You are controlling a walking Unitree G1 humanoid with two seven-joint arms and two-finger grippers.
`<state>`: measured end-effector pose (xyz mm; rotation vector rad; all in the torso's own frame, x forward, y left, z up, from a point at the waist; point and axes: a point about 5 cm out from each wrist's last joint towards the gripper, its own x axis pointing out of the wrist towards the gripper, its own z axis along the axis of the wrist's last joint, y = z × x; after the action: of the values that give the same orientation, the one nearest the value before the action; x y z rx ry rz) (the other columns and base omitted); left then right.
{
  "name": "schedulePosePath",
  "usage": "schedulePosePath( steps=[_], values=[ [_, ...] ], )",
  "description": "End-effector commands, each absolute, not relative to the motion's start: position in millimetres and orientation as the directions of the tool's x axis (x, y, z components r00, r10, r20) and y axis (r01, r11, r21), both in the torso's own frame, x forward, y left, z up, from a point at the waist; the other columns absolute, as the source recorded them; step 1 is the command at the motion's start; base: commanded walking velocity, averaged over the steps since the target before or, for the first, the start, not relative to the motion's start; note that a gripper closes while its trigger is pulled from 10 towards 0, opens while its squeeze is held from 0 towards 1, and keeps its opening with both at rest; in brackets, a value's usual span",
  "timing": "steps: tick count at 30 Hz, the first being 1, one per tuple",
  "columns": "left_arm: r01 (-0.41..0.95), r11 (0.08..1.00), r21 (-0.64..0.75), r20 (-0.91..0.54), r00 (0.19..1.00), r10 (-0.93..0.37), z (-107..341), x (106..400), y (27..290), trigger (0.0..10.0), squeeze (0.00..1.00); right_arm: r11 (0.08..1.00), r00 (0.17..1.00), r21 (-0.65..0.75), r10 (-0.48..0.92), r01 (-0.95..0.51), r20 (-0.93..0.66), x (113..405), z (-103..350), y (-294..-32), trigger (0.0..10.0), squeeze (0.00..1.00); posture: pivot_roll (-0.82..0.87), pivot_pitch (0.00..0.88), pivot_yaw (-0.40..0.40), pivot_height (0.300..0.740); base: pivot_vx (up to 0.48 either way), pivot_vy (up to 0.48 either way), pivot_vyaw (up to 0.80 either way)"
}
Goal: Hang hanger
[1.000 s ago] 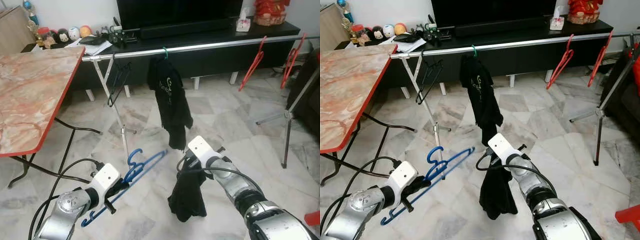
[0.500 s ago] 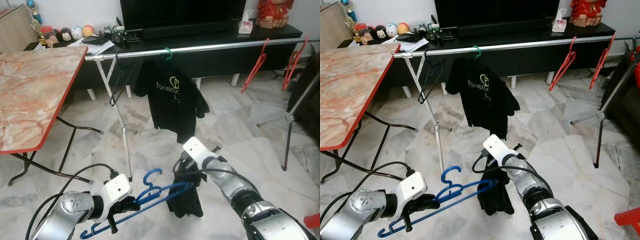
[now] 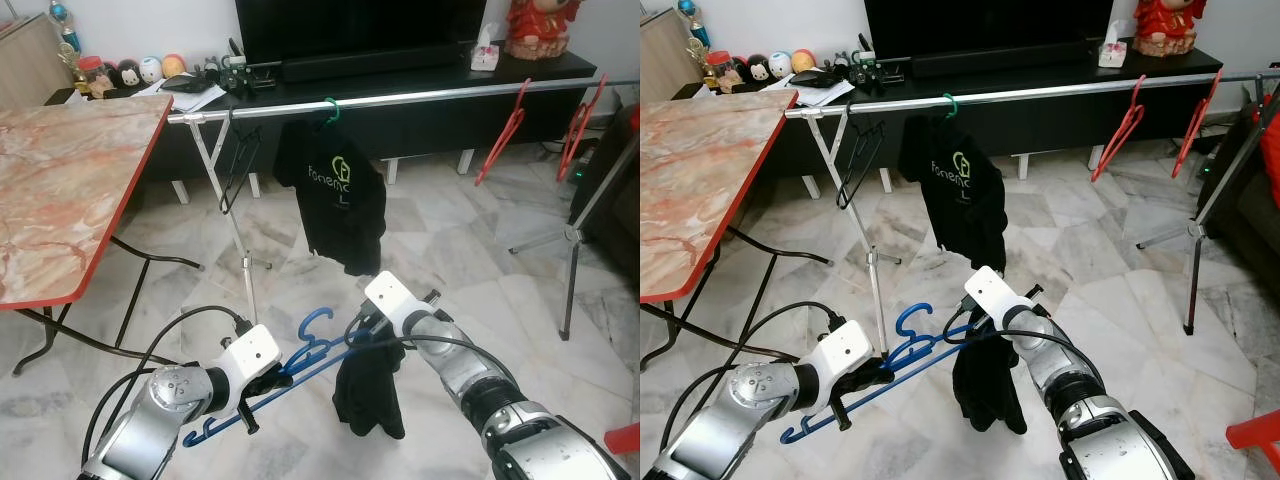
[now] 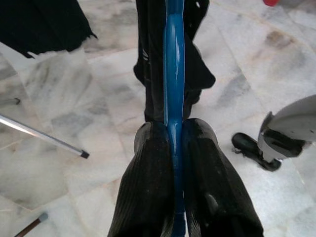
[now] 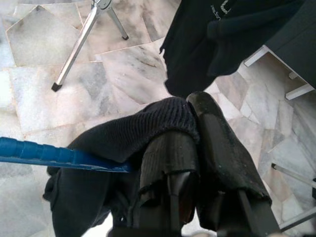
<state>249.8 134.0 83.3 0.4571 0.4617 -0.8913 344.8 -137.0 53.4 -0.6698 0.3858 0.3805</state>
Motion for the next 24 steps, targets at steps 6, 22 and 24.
schedulePosePath(
  steps=[6, 22, 24],
  values=[
    [0.807, 0.554, 0.205, -0.557, 0.562, -0.612, 87, 254, 135, 10.0, 0.0, 0.713, 0.876, -0.535, 0.245, -0.454, -0.416, 351, 65, -127, 10.0, 0.0, -0.14, 0.0, 0.07, 0.74, 0.0, 0.0, 0.0],
    [0.724, 0.61, 0.322, -0.471, 0.682, -0.56, 85, 275, 108, 10.0, 0.0, 0.722, 0.879, -0.522, 0.27, -0.454, -0.392, 351, 70, -123, 10.0, 0.0, -0.15, 0.0, 0.073, 0.74, 0.0, 0.0, 0.0],
    [0.748, 0.594, 0.296, -0.463, 0.657, -0.595, 84, 274, 101, 10.0, 0.0, 0.726, 0.884, -0.522, 0.272, -0.448, -0.381, 352, 72, -121, 10.0, 0.0, -0.15, 0.0, 0.072, 0.74, 0.0, 0.0, 0.0]
  ],
)
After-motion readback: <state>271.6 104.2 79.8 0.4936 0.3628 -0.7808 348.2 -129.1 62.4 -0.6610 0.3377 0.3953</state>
